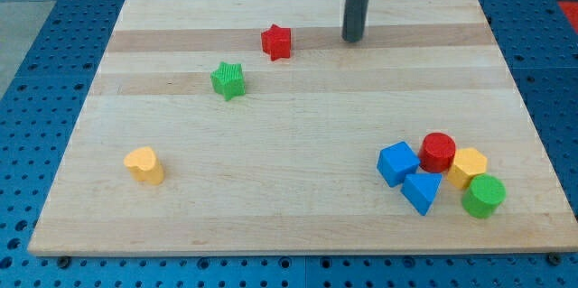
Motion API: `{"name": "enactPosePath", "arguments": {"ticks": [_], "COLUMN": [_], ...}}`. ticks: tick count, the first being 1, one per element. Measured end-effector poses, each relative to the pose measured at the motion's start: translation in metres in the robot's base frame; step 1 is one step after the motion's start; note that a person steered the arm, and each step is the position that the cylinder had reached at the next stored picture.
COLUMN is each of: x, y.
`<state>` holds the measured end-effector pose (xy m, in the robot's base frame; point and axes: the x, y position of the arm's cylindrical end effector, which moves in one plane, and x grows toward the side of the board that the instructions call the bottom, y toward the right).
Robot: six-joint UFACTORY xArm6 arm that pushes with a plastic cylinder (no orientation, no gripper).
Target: Move the red star into the blue cube
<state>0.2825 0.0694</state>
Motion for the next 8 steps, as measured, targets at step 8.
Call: {"name": "enactPosePath", "arguments": {"ticks": [8], "x": [0.012], "y": [-0.118]}}
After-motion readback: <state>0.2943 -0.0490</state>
